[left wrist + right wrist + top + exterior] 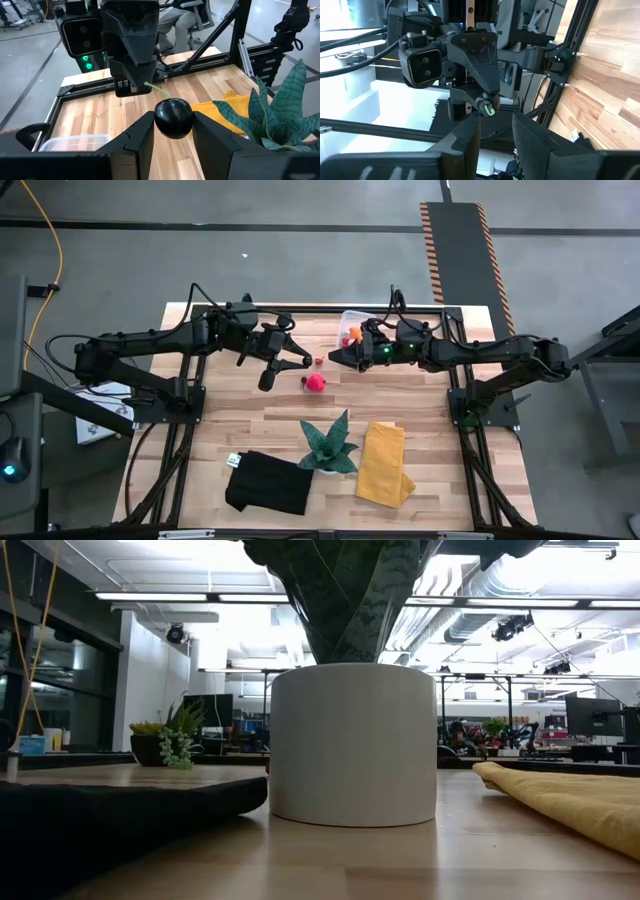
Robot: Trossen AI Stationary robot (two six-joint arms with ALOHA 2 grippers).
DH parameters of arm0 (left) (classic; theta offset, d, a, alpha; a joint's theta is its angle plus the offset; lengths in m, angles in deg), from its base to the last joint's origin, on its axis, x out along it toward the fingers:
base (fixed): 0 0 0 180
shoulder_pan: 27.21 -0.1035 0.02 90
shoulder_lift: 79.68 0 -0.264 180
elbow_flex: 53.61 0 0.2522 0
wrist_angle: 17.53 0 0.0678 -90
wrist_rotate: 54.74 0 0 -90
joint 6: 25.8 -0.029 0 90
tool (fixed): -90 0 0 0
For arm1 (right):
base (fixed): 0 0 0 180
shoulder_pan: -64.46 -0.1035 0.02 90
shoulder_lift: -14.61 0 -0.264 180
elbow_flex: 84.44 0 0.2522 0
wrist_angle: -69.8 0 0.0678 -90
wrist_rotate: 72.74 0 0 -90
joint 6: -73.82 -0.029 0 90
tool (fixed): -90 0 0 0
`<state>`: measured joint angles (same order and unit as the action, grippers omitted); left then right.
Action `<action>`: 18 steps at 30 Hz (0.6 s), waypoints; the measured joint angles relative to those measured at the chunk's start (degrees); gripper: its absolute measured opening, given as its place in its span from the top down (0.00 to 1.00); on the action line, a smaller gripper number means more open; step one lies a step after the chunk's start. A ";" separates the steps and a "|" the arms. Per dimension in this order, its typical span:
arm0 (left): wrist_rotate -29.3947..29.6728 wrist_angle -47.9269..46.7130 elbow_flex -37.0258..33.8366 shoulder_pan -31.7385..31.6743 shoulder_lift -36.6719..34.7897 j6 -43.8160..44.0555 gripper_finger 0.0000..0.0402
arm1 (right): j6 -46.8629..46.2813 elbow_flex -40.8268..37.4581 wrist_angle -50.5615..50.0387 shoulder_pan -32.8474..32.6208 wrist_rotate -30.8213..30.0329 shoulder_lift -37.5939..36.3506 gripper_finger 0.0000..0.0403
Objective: Pick and placing Produce into tupperware
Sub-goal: Put the black cherry into the transparent container
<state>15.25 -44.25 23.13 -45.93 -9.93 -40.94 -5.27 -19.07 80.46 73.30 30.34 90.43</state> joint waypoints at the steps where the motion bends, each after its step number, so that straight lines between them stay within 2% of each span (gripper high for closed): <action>1: 0.00 -0.02 0.00 0.00 0.00 0.00 0.70 | 0.00 0.02 0.23 0.00 0.00 0.23 0.74; 18: 0.08 -0.15 0.00 0.00 0.00 0.14 0.70 | -0.46 0.07 4.05 0.00 0.46 2.29 0.74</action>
<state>15.33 -44.40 23.13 -45.93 -9.93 -40.80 -5.74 -19.00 84.52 73.30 30.80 92.72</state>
